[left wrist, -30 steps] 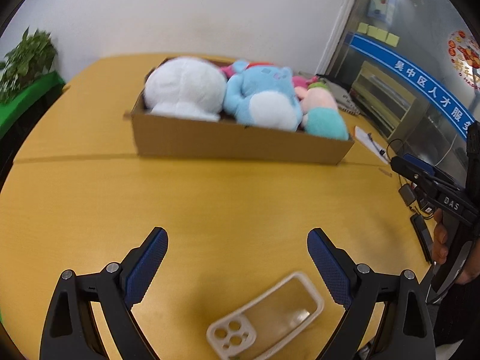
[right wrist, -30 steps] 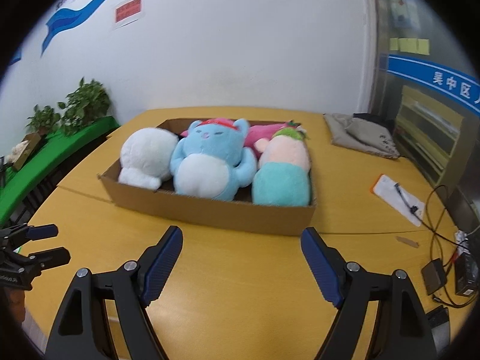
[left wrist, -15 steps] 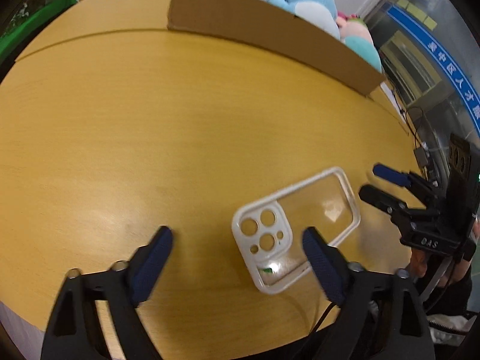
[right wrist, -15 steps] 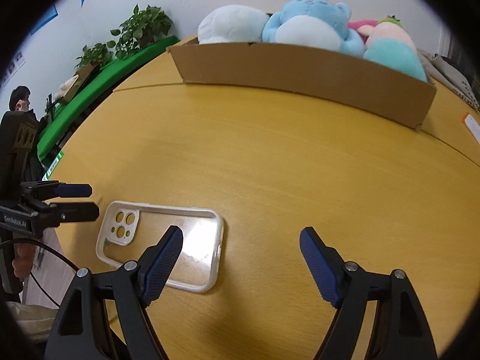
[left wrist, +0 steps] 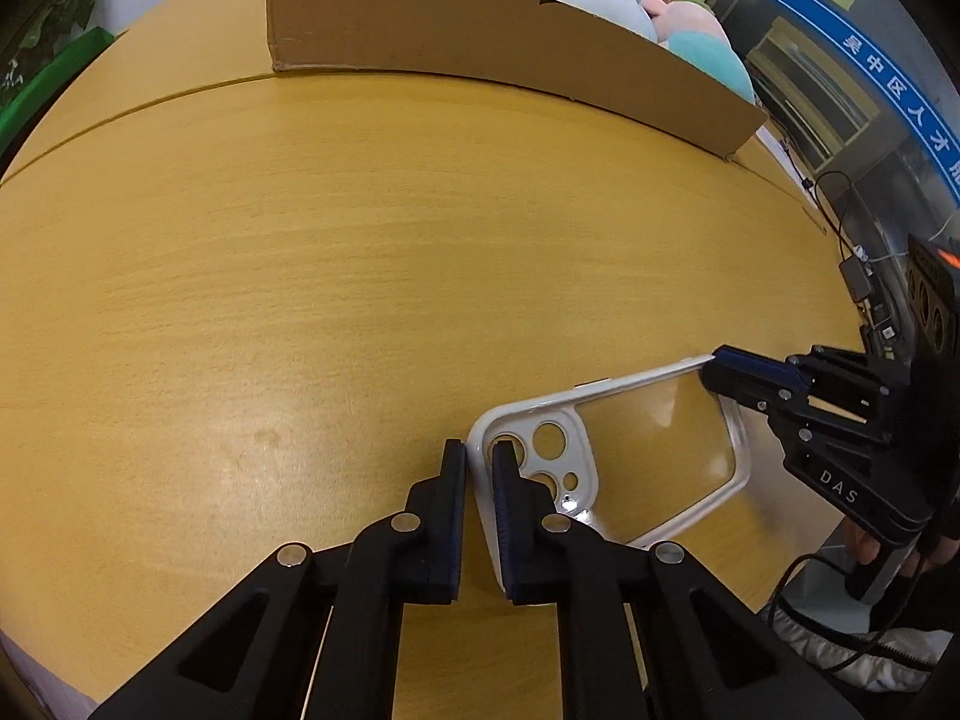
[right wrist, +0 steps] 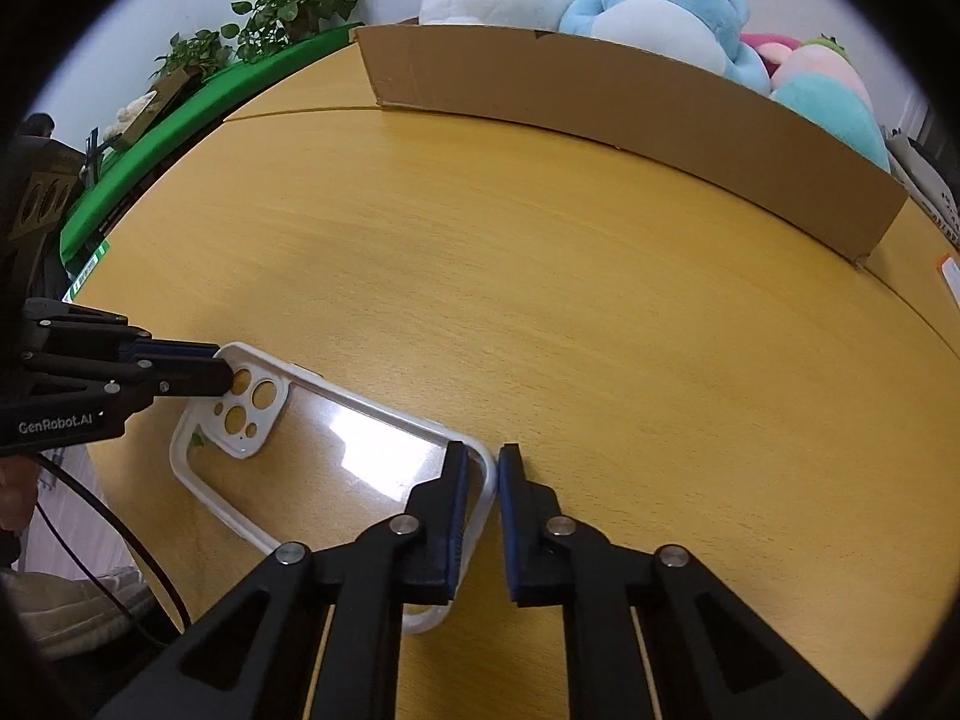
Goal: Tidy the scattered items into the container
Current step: 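Move both grippers to the clear phone case and close them on it, then carry the clear phone case into the box and open both grippers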
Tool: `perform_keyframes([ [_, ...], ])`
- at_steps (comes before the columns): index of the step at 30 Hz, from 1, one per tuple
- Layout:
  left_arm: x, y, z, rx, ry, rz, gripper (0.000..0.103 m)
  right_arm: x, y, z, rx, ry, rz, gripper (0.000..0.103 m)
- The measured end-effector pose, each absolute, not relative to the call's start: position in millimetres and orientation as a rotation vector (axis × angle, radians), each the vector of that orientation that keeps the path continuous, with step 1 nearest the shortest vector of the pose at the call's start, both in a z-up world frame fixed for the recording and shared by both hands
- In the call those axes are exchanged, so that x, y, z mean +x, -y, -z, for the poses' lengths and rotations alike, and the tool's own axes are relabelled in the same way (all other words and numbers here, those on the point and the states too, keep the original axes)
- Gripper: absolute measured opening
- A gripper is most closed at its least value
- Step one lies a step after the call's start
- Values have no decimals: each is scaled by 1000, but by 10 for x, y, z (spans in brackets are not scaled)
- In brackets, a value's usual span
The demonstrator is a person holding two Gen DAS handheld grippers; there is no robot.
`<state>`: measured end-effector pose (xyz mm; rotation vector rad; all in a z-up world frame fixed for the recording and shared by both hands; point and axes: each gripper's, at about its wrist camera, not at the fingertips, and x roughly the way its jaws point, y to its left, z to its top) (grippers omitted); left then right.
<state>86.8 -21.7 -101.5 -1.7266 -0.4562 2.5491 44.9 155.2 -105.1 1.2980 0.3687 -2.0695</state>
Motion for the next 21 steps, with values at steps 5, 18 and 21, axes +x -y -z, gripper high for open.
perform_keyframes([
  [5,673,224,759,-1633,397,-2600,9,365,-1591,867,1235,-367,2149,8],
  [18,-740,455,-765,-1131,140,-2833,9,-875,-1379,-688,735,-410,2460,8],
  [21,-1273,517,-983,-1078,133,-2841,9,-1231,-1326,-918,669,-417,2499,8],
])
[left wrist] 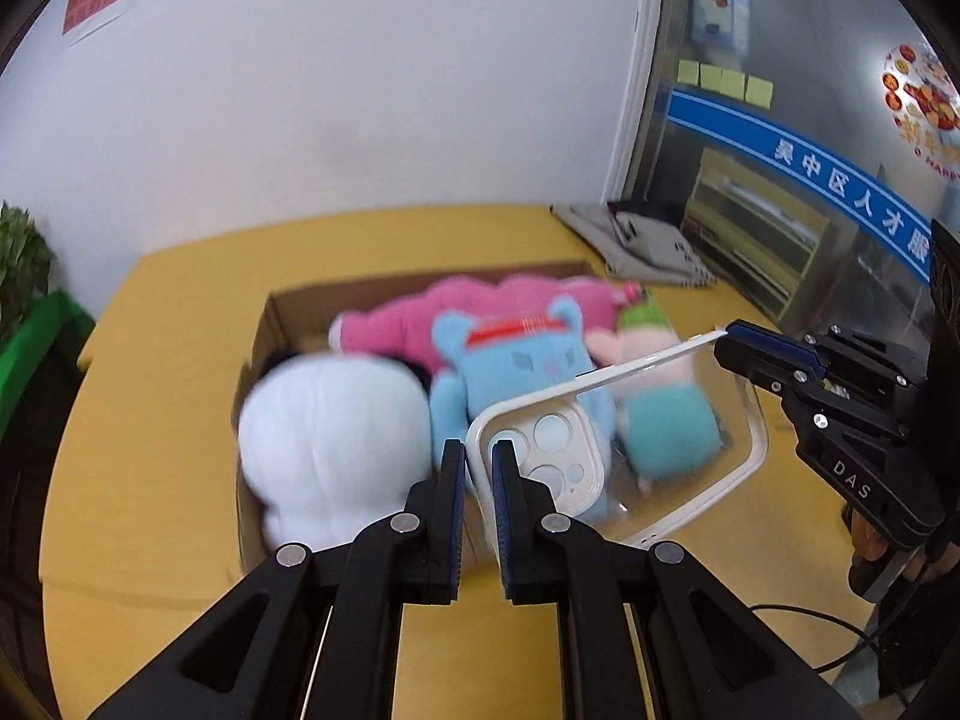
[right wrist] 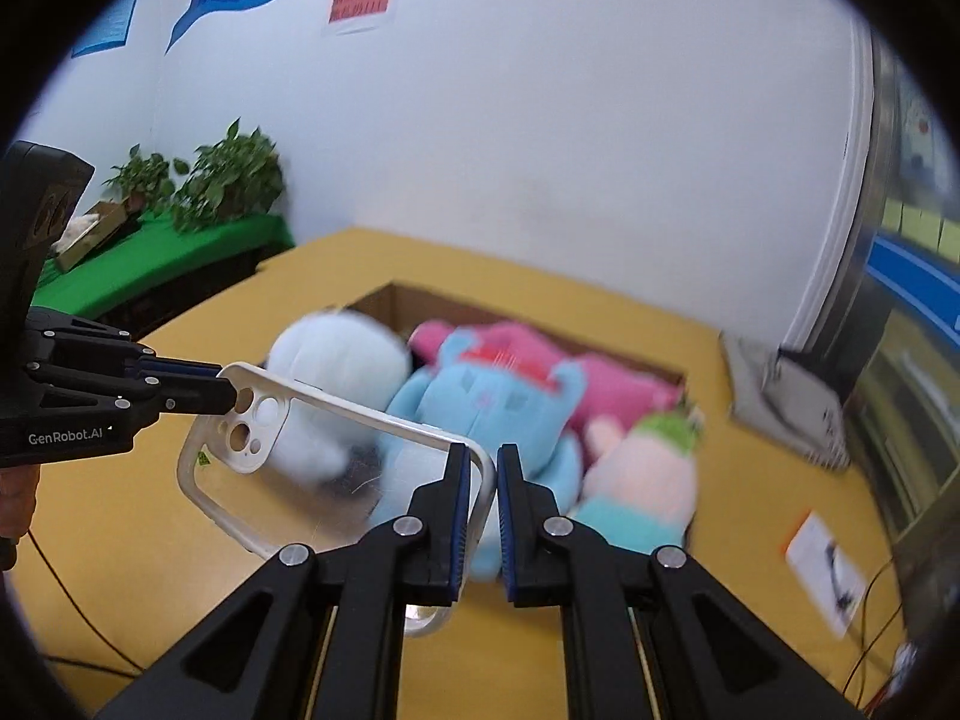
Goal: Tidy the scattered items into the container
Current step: 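Carry the clear phone case into the box and open both grippers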
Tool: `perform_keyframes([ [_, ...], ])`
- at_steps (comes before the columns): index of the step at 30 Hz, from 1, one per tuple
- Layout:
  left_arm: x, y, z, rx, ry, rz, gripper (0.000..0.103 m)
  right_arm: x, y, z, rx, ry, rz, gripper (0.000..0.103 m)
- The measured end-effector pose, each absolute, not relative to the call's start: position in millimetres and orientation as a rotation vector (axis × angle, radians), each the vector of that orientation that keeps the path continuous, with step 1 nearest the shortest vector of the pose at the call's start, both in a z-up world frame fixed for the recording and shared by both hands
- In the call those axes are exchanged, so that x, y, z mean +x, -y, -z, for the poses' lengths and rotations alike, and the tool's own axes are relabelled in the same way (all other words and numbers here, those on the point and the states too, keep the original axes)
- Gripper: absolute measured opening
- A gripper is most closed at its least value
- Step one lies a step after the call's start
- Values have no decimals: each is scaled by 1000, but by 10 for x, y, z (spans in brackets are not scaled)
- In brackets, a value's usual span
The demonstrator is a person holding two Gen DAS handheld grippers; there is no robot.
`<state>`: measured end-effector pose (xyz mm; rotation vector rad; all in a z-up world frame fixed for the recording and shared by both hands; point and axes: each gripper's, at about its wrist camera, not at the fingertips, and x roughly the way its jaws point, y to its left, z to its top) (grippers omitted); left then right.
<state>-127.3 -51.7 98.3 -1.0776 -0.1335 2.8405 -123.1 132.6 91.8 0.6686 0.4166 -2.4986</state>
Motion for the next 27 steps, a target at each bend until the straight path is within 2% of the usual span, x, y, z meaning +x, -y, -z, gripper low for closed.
perform_keyframes([
  [5,-2137,638,-1164,-1053,141,-2837,9,-1960,-1242,-1107,630,-388,2536,8],
  [10,-2934,804,-992,-1148,258,-2799,9,-2758,-1152,-1036,721,-363,2536,8],
  [15,-3479,930,-529,-1300,318,-2754,9,-3339,-1097,-606,902,-313,2483,9],
  [20,-3580,871,-145,-1380,344,-2707,10,-3556,-1083,-141,1038,-318,2452,8],
  [22,-3541,883,-146,-1357,368,-2711,20,-3569,-1103,-59,1058,-315,2445,8],
  [23,-3519,920,-169,-1346,399,-2715,43,-3550,-1129,-56,1057,-304,2448,9],
  [24,-3483,973,-214,-1316,437,-2731,72,-3540,-1158,-76,1053,-290,2453,10],
  [26,-3346,1080,-365,-1221,494,-2805,94,-3475,-1207,-128,1031,-287,2473,32],
  [27,-3260,1115,-453,-1176,503,-2836,96,-3404,-1249,-182,1002,-297,2504,58],
])
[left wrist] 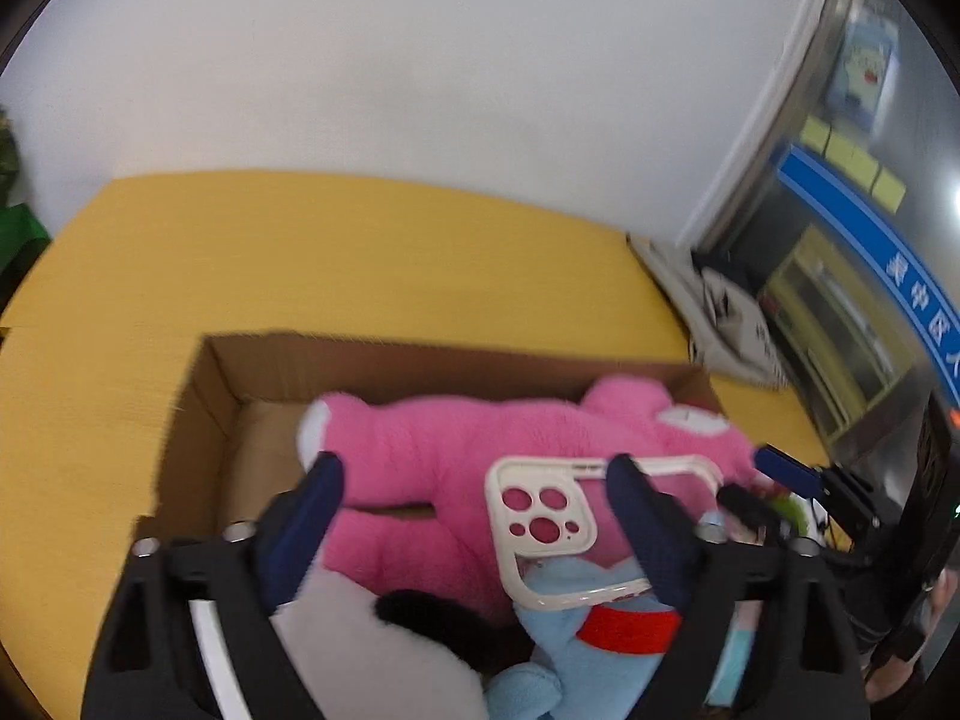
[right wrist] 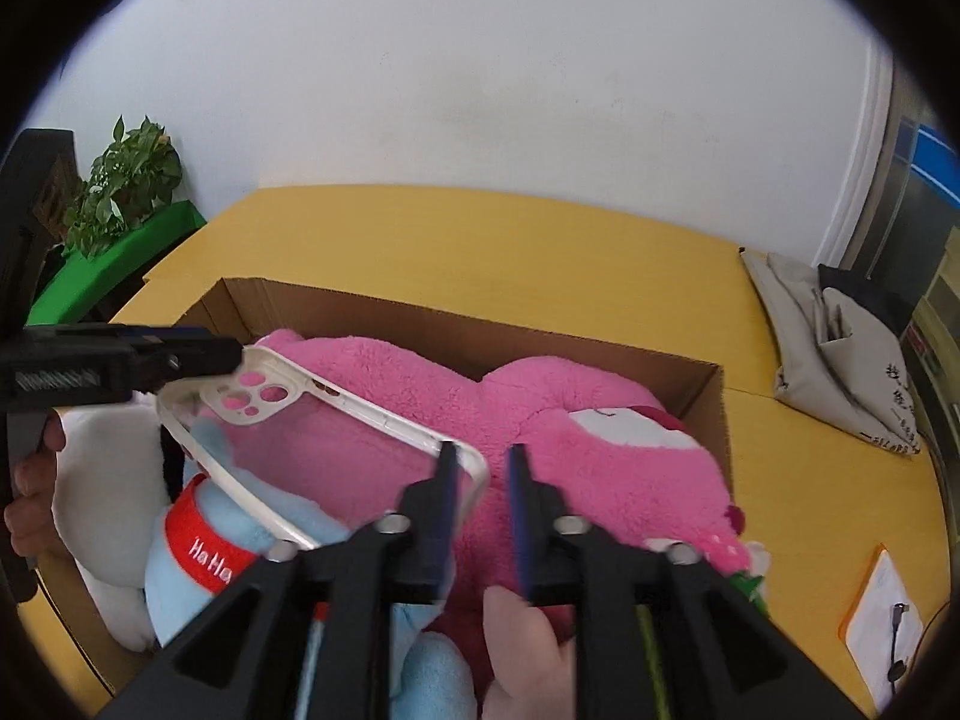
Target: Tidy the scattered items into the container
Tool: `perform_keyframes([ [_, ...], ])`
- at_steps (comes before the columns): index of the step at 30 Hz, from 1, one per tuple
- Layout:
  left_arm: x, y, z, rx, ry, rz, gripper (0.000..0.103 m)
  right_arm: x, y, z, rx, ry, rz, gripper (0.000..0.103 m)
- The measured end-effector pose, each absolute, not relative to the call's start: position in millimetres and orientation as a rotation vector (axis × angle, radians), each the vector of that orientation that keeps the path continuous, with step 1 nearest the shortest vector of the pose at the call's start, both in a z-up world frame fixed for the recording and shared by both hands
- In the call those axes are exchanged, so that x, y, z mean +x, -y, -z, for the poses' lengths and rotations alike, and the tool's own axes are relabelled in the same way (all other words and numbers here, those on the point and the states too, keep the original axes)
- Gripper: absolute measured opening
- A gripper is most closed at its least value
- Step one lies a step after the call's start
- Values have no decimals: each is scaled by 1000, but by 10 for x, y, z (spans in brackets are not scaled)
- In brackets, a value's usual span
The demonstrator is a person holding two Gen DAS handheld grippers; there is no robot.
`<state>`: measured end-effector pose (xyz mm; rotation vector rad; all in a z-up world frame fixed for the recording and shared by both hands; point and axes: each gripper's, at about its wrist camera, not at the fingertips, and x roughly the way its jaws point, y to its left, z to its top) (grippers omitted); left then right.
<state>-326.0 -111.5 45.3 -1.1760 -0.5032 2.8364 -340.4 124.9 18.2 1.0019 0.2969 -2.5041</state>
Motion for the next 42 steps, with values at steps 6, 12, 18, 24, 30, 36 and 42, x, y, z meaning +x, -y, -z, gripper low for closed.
perform_keyframes([
  [6,-2387,1067,-726,-1021,392,-2839,103,-2896,-1630,-483,934,-148,2583,80],
  [12,-1432,763,-513,-1056,299,-2945,103,-1914,-1828,-369,922,-77,2637,81],
  [18,-810,485,-297,-1081,262,-3007,103,-1289,-1802,-190,938,-168,2672,81],
  [24,-473,363,-299,-1050,297,-3065,103,-981,-1864,-181,936,-166,2676,81],
  [30,-346,263,-369,-1017,285,-3080,103,-753,-1870,-199,927,-160,2658,81],
  [36,-254,115,-409,-991,224,-3093,103,-607,-1892,-258,893,-164,2666,81],
  [42,-224,38,-414,-1002,214,-3079,103,-540,-1942,-250,889,-158,2681,81],
])
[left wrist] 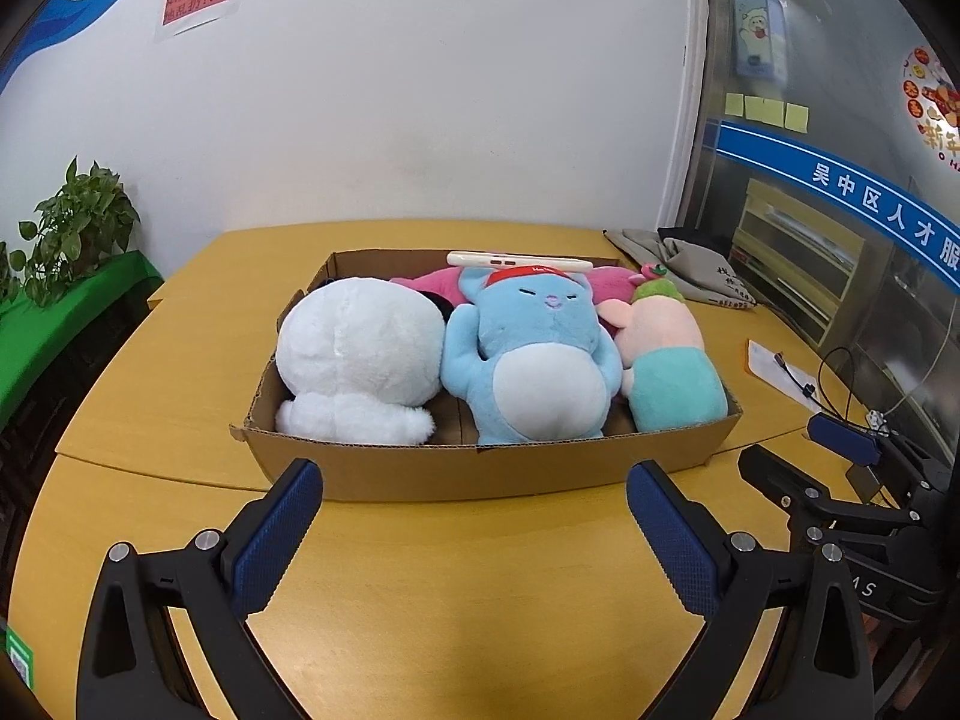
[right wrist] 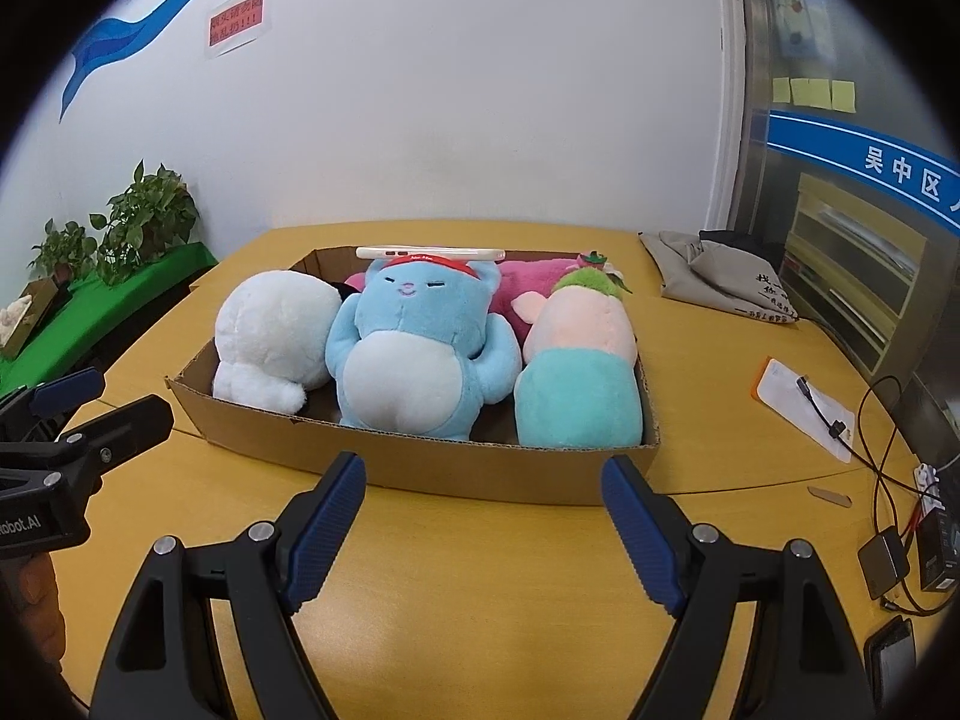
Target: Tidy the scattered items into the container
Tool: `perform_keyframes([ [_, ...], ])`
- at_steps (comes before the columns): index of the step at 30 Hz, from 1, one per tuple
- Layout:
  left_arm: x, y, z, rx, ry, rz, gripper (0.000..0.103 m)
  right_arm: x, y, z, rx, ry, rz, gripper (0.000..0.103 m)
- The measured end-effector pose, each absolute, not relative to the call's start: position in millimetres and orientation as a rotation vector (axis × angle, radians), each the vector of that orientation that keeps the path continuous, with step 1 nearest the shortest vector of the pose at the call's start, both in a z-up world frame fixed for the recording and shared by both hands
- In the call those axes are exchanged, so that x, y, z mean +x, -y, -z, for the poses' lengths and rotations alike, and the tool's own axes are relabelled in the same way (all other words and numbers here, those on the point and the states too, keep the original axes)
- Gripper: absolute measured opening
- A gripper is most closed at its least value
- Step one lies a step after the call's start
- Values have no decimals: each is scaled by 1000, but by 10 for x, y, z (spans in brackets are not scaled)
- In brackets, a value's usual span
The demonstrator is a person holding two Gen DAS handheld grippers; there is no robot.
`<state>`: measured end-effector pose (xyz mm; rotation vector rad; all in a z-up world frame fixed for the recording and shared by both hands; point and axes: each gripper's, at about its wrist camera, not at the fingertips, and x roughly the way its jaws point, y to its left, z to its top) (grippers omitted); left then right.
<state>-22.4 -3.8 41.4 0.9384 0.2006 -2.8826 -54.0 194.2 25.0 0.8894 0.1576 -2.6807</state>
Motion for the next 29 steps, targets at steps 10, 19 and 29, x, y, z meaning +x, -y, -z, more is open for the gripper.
perform_keyframes([
  [10,-205,9,-349,970,-217,2861,103,-493,-1971,-207,899,-165,2678,81],
  [19,-290,1,-249,1049,-247,2872,103,-526,-1964,-155,920,-157,2674,81],
  [29,-296,-141,-192,1065,-144,2860,103,-573,-1947,-75,948,-169,2671,81],
])
